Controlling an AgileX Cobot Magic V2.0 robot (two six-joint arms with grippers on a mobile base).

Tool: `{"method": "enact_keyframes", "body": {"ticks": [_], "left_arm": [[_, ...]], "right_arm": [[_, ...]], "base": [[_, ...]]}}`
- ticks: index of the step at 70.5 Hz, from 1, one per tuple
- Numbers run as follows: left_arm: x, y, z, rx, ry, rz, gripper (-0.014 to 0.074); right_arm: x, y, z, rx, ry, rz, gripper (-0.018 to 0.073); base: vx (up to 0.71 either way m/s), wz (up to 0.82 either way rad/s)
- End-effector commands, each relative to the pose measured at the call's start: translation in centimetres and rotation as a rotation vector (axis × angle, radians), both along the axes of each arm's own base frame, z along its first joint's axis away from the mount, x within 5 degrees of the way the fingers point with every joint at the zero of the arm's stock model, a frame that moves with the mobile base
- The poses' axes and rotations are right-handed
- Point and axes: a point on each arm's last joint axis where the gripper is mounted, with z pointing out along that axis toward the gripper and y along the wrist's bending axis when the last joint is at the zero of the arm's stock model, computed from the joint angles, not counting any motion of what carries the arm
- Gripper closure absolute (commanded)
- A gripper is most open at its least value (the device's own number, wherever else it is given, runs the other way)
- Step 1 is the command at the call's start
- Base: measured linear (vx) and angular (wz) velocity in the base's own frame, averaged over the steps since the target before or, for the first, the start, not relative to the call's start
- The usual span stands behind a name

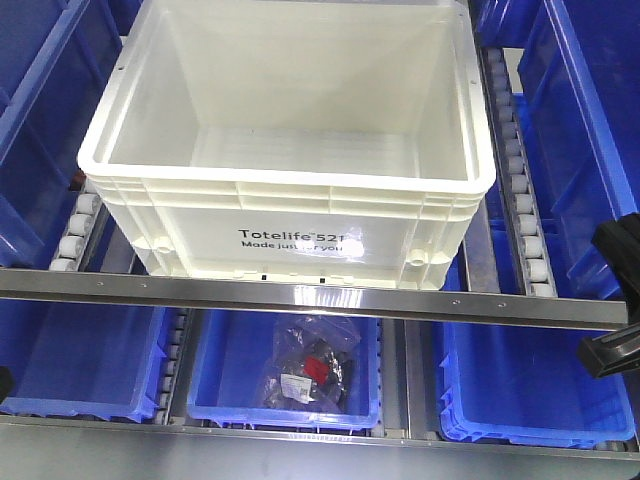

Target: Place moving items into box and shelve

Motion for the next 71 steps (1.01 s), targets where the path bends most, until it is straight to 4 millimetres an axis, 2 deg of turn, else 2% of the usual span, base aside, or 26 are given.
{"method": "enact_keyframes", "body": {"ticks": [1,13,31,38,52,71], "left_arm": [[0.3,0.3,1.6,0.016,-0.103,0.026,0.0624],[0.4,0.6,2.7,-0.002,-0.226,0.063,0.0624],[0.3,0.6,2.5,-0.008,-0.211,0.062,0.0624],[-1.0,0.7,1.0,-0.015,-0.231,0.061,0.0624],[-3.2,0.9,-5.2,-0.049,-0.285,0.066,0.0624],[-3.6,0.9,-5.7,-0.036,-0.216,0.057,0.0624]], "right_arm": [[0.1,0.0,1.8,0.023,-0.112,0.003,0.0574],[0.1,0.0,1.8,0.023,-0.112,0.003,0.0574],[0.1,0.0,1.8,0.023,-0.112,0.003,0.0574],[0.1,0.0,1.8,0.023,-0.112,0.003,0.0574],[0.1,0.0,1.8,0.023,-0.112,0.003,0.0574],[0.1,0.0,1.8,0.023,-0.112,0.003,0.0574]], "base": [[0.00,0.00],[0.00,0.00],[0.00,0.00],[0.00,0.00],[0.00,0.00],[0.00,0.00]]}}
